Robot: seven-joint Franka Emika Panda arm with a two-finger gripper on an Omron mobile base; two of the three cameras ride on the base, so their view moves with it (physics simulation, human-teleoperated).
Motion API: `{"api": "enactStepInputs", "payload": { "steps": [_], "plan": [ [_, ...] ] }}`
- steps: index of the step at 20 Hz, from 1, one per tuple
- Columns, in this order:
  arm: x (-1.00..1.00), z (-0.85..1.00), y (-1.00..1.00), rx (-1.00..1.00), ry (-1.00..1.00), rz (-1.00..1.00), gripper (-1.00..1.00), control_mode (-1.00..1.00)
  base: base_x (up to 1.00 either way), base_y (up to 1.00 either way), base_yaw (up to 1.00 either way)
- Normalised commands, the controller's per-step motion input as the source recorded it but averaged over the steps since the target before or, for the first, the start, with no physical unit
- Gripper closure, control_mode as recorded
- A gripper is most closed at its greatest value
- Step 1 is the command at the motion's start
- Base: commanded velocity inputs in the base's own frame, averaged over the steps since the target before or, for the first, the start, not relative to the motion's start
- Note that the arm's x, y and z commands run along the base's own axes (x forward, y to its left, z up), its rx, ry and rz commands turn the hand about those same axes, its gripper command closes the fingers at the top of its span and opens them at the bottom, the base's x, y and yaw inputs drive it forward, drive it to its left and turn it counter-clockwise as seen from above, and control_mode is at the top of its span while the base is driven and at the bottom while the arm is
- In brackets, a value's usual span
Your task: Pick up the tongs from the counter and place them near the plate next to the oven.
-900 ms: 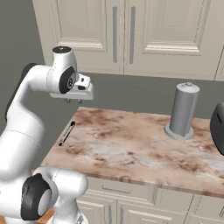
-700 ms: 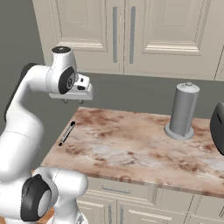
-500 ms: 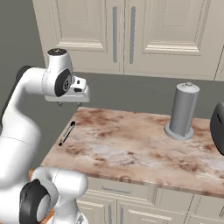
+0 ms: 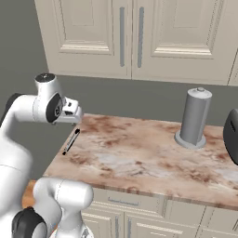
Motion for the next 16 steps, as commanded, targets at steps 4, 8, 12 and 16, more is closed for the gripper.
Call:
{"api": "enactStepInputs", "payload": {
  "steps": [4,8,12,16],
  "plan": [
    [0.44,-0.66,0.4,0.02,0.31,-0.24,-1.0,-1.0,0.0,0.0,0.0],
    [0.49,-0.38,0.12,0.2,0.21,-0.1,-1.0,-1.0,0.0,0.0,0.0],
    [0.54,-0.38,0.07,0.17,0.28,-0.08,-1.0,-1.0,0.0,0.0,0.0],
    [0.64,-0.53,0.22,0.03,0.26,-0.01,-1.0,-1.0,0.0,0.0,0.0]
  ]
}}
